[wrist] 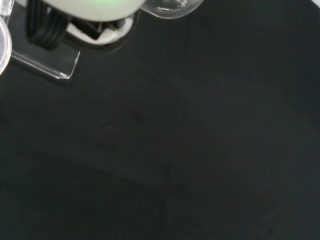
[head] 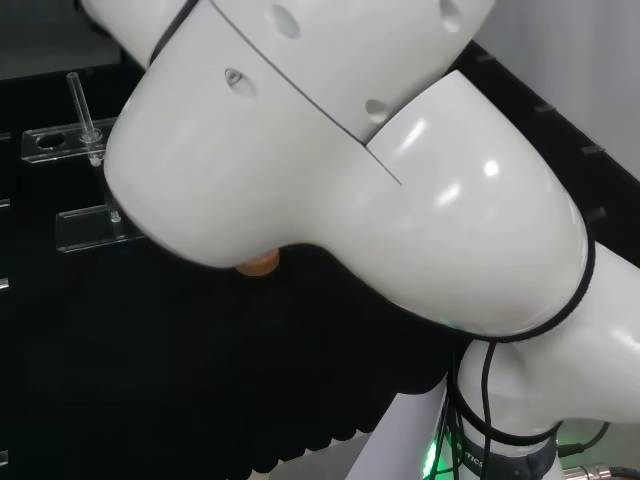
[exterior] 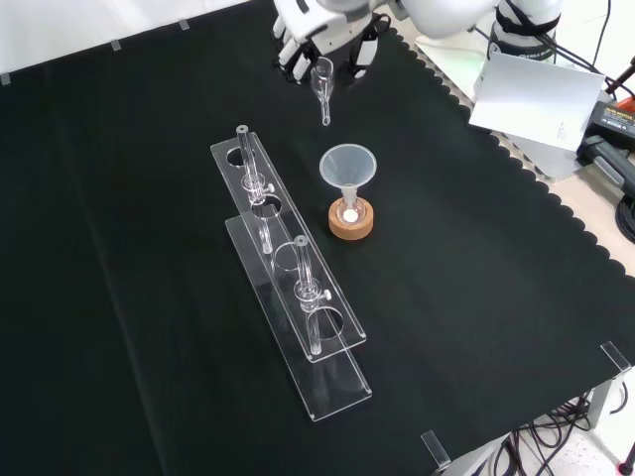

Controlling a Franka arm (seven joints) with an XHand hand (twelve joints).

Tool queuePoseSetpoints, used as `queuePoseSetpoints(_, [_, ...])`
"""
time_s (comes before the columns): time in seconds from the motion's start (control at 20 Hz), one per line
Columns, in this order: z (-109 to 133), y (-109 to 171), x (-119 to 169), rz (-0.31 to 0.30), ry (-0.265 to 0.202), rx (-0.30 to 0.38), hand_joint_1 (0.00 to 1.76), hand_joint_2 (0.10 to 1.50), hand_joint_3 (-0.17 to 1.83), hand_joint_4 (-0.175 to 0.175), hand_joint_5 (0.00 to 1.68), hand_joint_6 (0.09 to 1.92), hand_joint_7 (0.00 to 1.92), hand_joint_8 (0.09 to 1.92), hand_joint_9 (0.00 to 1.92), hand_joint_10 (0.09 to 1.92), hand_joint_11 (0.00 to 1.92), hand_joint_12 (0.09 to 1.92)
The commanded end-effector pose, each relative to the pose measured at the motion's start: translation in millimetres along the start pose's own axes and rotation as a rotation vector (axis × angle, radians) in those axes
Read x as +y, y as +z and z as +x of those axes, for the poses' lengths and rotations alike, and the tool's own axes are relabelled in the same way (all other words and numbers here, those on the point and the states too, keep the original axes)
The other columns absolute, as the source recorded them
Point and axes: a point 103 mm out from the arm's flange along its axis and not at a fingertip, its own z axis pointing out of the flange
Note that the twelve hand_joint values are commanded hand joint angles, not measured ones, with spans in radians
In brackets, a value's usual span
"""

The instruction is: Put the weighing funnel back on the table.

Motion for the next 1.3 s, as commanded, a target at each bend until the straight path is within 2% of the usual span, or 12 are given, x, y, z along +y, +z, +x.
queuePoseSetpoints(0.05, [-19,4,-3,0.008,-0.006,0.136,1.13,0.64,0.64,0.175,1.35,0.53,0.78,0.6,1.17,0.16,0.96,0.95])
queuePoseSetpoints(0.55, [-60,11,-6,0.012,0.029,0.3,1.13,0.64,0.64,0.175,1.35,0.53,0.78,0.6,1.17,0.15,0.97,0.95])
queuePoseSetpoints(1.0, [-89,24,5,0.027,0.068,0.366,1.13,0.64,0.64,0.175,1.35,0.53,0.78,0.6,1.18,0.15,0.97,0.95])
queuePoseSetpoints(1.3, [-103,38,20,0.053,0.077,0.399,1.13,0.64,0.64,0.175,1.35,0.53,0.78,0.6,1.18,0.15,0.97,0.95])
